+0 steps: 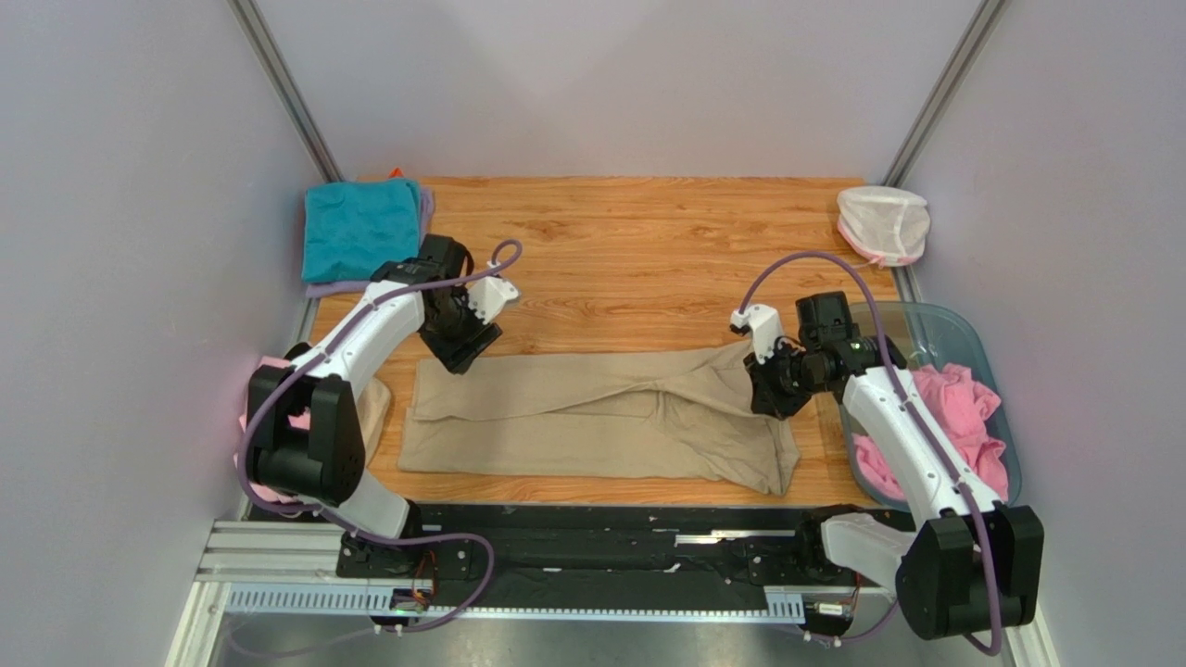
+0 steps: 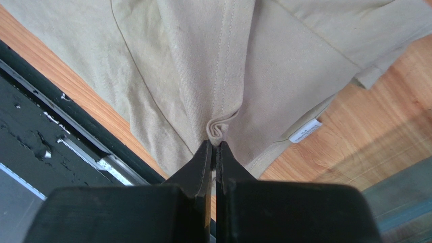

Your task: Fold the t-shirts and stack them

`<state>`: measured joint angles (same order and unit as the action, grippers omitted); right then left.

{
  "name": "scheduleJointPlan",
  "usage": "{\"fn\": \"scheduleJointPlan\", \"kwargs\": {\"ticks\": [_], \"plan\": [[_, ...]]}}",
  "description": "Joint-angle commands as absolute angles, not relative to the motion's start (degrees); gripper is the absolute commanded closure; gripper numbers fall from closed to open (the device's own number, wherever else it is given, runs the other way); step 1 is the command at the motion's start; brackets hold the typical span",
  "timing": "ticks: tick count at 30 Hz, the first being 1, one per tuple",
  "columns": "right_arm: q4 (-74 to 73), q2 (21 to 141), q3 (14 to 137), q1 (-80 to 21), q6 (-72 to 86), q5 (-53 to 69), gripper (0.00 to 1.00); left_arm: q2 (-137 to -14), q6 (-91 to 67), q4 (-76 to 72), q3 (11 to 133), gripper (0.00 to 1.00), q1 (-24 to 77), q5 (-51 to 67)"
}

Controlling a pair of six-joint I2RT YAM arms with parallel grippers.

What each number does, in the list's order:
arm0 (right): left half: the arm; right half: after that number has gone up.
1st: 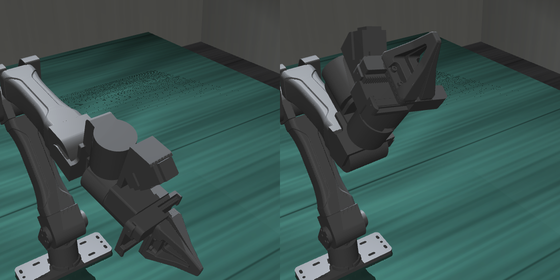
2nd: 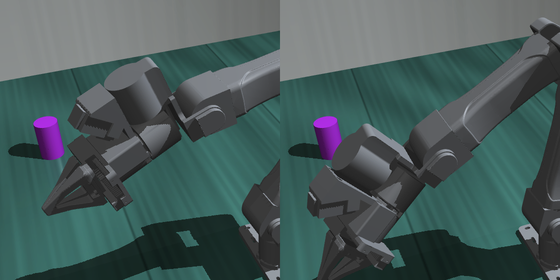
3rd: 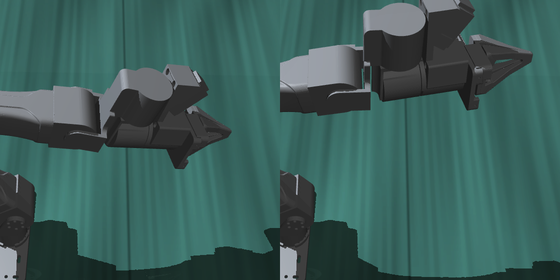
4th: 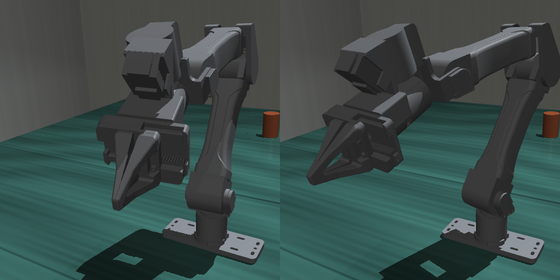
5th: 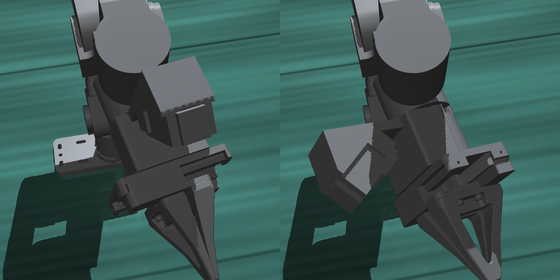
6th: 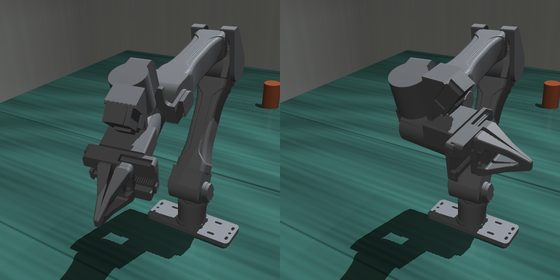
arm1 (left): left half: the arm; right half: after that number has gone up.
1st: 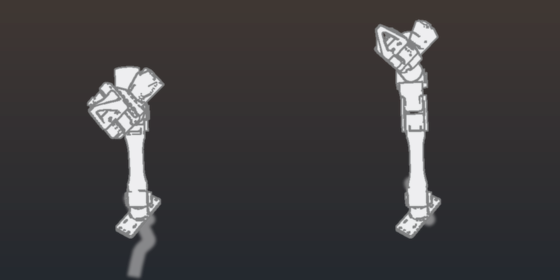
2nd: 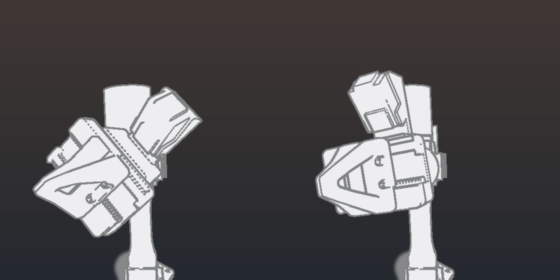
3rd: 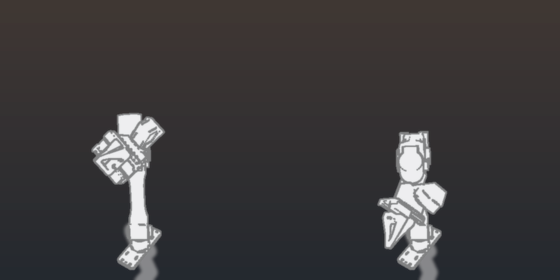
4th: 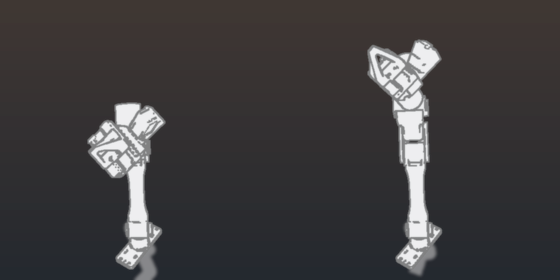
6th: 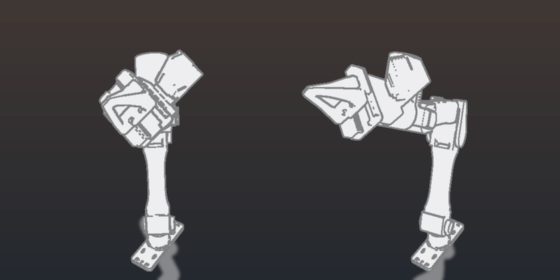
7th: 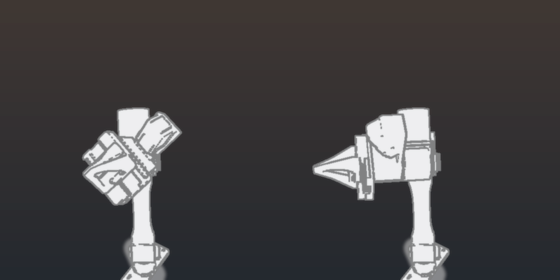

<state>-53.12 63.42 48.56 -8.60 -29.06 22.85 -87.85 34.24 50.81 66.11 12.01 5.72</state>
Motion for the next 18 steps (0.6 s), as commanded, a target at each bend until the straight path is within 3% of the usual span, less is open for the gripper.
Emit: {"fn": "scheduleJointPlan", "kwargs": {"ticks": [1, 3, 5, 9, 11, 12, 15, 18], "plan": [[-54.14, 65.47, 47.11, -8.88, -34.36, 24.0, 1.0, -87.98, 32.17, 50.28, 66.27, 0.36, 13.71, 5.72], [-53.97, 67.23, 46.58, -8.88, -35.85, 22.86, 1.0, -88.07, 32.17, 50.36, 66.36, 0.36, 14.15, 5.1], [-53.7, 68.64, 45.79, -8.96, -36.73, 21.72, 0.93, -88.5, 32.25, 50.27, 66.53, 0.36, 14.5, 3.96], [-52.74, 71.89, 45.35, -8.88, -37.35, 20.22, 0.52, -89.38, 32.26, 50.19, 66.8, 0.36, 15.03, 2.9], [-52.21, 71.98, 45.52, -8.88, -37.27, 20.57, 0.45, -89.91, 32.17, 50.36, 66.8, 0.36, 15.29, 2.81], [-52.03, 71.9, 45.88, -8.88, -37.09, 20.74, 0.36, -90.09, 32.08, 50.19, 66.71, 0.36, 15.38, 2.64], [-52.03, 71.63, 48.24, -9.14, -36.74, 21.8, 0.28, -90.88, 32.08, 49.75, 66.18, 0.36, 15.64, 2.2], [-51.86, 73.47, 51.05, -9.58, -36.12, 21.97, 0.27, -91.23, 31.99, 49.05, 65.83, 0.36, 15.82, 2.11]]}}
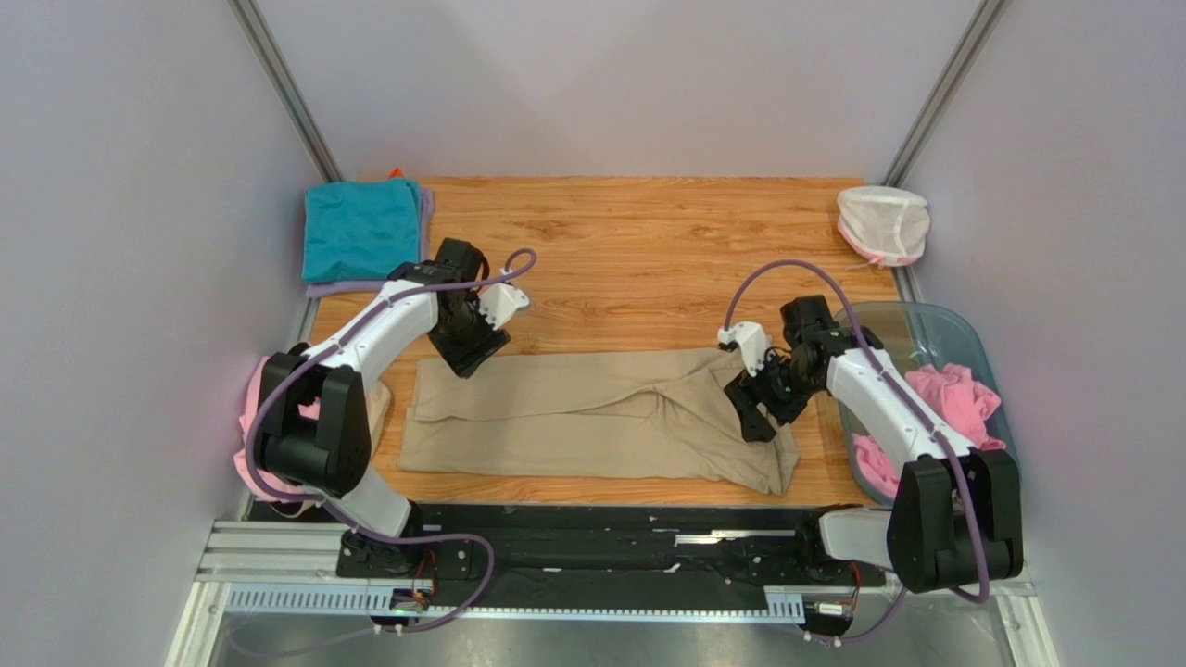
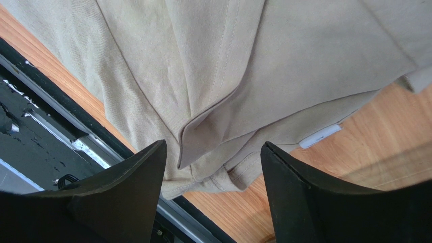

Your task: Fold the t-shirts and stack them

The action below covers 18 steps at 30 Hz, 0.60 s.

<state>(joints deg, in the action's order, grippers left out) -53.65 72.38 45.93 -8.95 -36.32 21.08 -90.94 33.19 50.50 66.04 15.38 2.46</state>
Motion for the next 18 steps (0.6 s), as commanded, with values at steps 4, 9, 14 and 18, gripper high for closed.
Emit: {"fn": "scheduleJointPlan", "kwargs": {"ticks": [4, 9, 14, 18], "plan": [[-51.5, 77.25, 54.84, -9.93, -35.33, 23.9, 0.27, -91.67, 32.17, 48.52, 65.48, 0.36, 16.0, 1.93], [-50.54, 82.87, 58.62, -11.34, -34.02, 24.7, 0.3, -92.11, 33.22, 47.46, 64.51, 0.36, 16.0, 0.18], [-48.0, 86.57, 60.46, -13.62, -33.23, 23.73, 0.33, -92.46, 33.92, 46.23, 63.9, 0.37, 16.0, 0.18], [-47.55, 89.81, 62.4, -14.5, -32.87, 23.73, 0.35, -93.34, 34.19, 45.62, 63.98, 0.37, 16.0, 0.18]]}}
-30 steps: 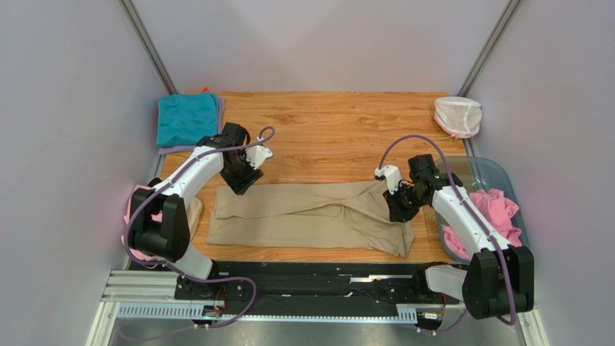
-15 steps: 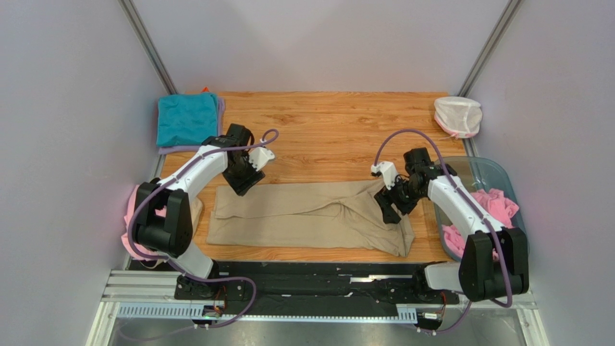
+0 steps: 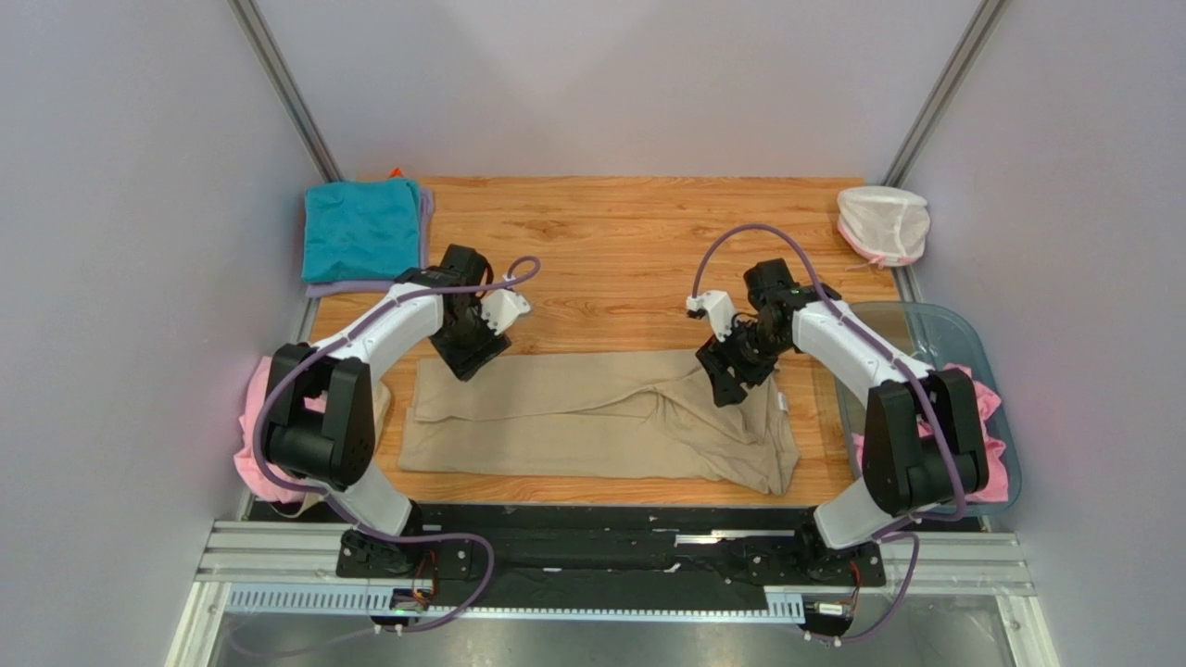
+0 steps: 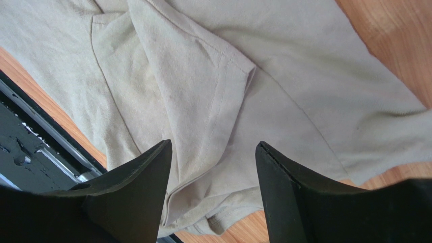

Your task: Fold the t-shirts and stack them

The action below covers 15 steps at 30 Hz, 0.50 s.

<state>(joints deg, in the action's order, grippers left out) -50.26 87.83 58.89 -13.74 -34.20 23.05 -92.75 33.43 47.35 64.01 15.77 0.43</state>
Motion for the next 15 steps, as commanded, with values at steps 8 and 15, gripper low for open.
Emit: {"fn": "scheduleJointPlan", "kwargs": {"ticks": [8, 15], "plan": [[-46.15, 93.95, 64.42, -15.47, -32.96, 23.29, 0.37, -94.48, 34.54, 44.65, 63.46, 0.37, 16.0, -1.49], [-45.97, 97.29, 66.79, -16.52, -33.31, 22.59, 0.37, -94.57, 34.54, 43.86, 63.28, 0.37, 16.0, -1.93]]}}
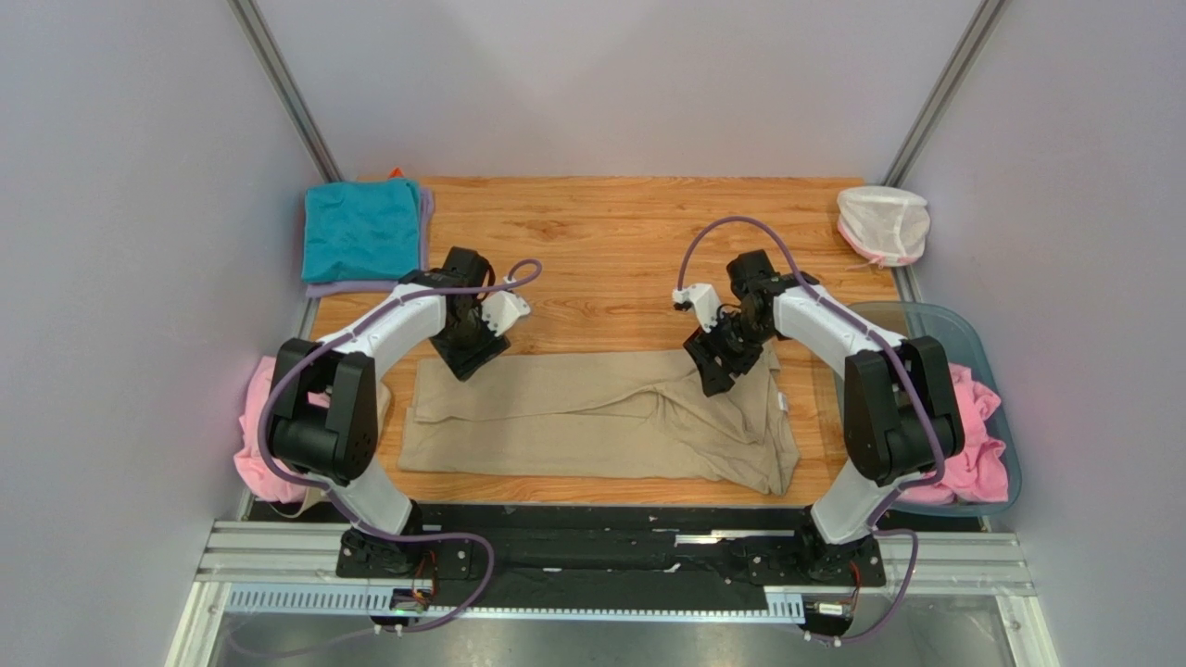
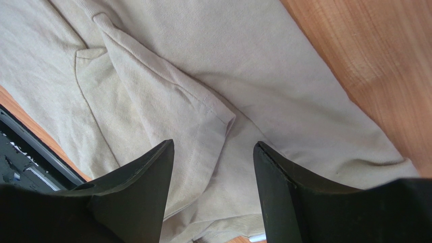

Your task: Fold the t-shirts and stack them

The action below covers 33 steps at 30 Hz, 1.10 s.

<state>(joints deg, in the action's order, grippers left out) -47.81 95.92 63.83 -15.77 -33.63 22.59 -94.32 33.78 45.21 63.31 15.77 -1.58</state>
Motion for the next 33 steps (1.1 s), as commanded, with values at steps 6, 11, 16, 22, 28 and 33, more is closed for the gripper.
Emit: {"fn": "scheduleJointPlan", "kwargs": {"ticks": [6, 11, 16, 22, 28, 33], "plan": [[-45.79, 99.49, 67.94, -17.75, -33.49, 22.06, 0.39, -94.92, 34.72, 43.51, 62.84, 0.37, 16.0, -2.55], [-45.53, 99.93, 67.33, -18.19, -33.57, 21.97, 0.44, -95.1, 34.8, 43.07, 62.14, 0.37, 16.0, -2.9], [-45.53, 99.14, 66.71, -18.9, -33.4, 21.36, 0.54, -95.27, 34.72, 42.8, 61.96, 0.37, 16.0, -2.99], [-46.05, 97.65, 65.92, -19.77, -33.14, 20.48, 0.81, -94.92, 34.72, 42.71, 61.52, 0.37, 16.0, -3.08], [-47.81, 93.87, 64.08, -22.14, -32.34, 19.51, 1.0, -94.31, 34.63, 42.8, 61.17, 0.37, 16.0, -3.16], [-51.06, 88.52, 62.32, -25.65, -31.82, 18.64, 1.0, -93.43, 34.54, 42.98, 60.91, 0.37, 16.0, -3.16]]}}
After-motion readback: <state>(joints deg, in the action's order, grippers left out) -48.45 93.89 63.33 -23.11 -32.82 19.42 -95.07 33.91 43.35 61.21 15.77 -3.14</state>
